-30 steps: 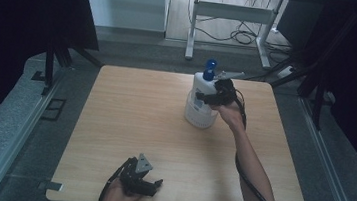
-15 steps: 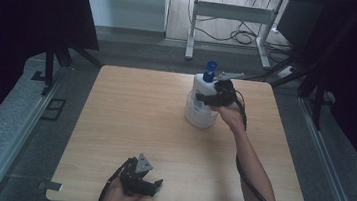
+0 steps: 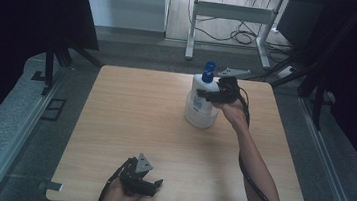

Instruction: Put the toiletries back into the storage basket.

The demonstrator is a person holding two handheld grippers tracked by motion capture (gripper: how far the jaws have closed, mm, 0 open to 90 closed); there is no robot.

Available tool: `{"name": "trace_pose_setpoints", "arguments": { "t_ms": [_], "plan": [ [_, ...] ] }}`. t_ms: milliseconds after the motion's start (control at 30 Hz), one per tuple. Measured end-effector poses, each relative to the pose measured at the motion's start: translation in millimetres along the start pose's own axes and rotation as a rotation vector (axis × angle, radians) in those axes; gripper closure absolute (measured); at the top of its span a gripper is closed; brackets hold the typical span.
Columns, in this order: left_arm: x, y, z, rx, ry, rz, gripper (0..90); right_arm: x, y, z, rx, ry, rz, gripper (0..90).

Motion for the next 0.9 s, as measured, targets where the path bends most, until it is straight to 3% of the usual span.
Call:
{"name": "trace_pose_setpoints", "arguments": {
  "t_ms": [500,733,900],
  "plan": [
    [0.2,0.3,-0.2,-0.001,-0.001,-0.001,12.2,2.5,-11.5,-0.8,-0.022,-0.037,-0.009,22.9],
    [0.1,0.2,-0.1,0.000,0.000,0.001,12.2,3.0,-16.9,1.1,-0.029,-0.052,-0.015,12.7],
    [0.1,0.2,-0.1,0.000,0.000,0.001,12.2,0.2,-20.0,0.3,-0.034,-0.047,-0.011,10.5]
  ]
}}
Point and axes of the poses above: each handheld gripper's, and its own axes: y roughly forward along the jaws, x roughly out of its top, z roughly to its left, the point moved 10 cm from there along y, roughly forward along the jaws, and after that the axes turned 8 degrees about -x, right-handed, at the moved point
